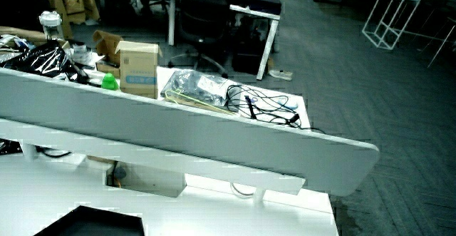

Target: Place medicine on desk

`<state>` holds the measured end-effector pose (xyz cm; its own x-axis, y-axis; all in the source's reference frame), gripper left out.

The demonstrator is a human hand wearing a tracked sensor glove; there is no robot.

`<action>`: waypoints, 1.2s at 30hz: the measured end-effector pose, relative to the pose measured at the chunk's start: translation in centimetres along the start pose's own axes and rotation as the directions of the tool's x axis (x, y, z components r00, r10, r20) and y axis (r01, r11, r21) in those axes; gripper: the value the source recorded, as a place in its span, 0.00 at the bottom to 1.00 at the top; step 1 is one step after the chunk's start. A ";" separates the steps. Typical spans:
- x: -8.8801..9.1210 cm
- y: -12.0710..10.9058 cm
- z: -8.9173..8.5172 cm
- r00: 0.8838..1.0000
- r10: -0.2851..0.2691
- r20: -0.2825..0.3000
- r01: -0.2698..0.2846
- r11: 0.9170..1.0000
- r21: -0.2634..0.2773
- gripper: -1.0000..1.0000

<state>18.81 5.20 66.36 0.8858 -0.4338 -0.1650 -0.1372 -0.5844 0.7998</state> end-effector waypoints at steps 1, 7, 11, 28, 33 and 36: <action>0.0 -0.1 0.1 1.000 -0.001 0.005 0.001 1.000 0.011 0.50; -0.5 0.0 0.2 0.999 -0.012 0.041 0.012 1.000 0.005 0.50; -1.0 0.4 0.2 0.999 -0.008 0.040 0.008 1.000 -0.005 0.36; -0.3 -1.6 -0.6 0.997 -0.015 -0.078 0.023 0.994 0.104 0.00; 0.1 -4.1 -0.4 0.989 0.042 -0.138 -0.026 0.993 0.117 0.00; 0.0 -5.6 -0.6 0.981 0.060 -0.185 -0.032 0.988 0.148 0.00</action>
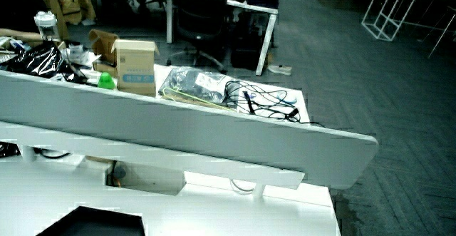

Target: Place medicine on desk

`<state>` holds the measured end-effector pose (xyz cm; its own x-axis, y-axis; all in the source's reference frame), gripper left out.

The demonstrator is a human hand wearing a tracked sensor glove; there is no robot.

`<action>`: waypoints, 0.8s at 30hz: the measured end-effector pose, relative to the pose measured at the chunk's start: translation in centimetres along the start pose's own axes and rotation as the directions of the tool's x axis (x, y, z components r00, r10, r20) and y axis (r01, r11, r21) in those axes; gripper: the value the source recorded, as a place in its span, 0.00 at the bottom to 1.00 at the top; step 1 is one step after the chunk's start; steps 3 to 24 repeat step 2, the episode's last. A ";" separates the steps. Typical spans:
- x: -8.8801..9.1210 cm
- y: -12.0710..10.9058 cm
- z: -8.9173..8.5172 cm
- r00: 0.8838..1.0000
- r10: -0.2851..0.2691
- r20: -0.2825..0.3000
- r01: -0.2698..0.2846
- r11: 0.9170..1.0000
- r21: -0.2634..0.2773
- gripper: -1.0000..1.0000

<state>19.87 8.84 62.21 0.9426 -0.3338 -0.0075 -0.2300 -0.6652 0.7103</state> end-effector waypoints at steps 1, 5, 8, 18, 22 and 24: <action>-0.2 -0.7 0.4 1.000 0.005 -0.007 -0.004 1.000 0.027 0.00; -0.5 -1.5 0.9 1.000 -0.006 -0.005 0.006 0.999 0.047 0.00; -0.5 -1.5 0.9 1.000 -0.006 -0.005 0.006 0.999 0.047 0.00; -0.5 -1.5 0.9 1.000 -0.006 -0.005 0.006 0.999 0.047 0.00; -0.5 -1.5 0.9 1.000 -0.006 -0.005 0.006 0.999 0.047 0.00; -0.5 -1.5 0.9 1.000 -0.006 -0.005 0.006 0.999 0.047 0.00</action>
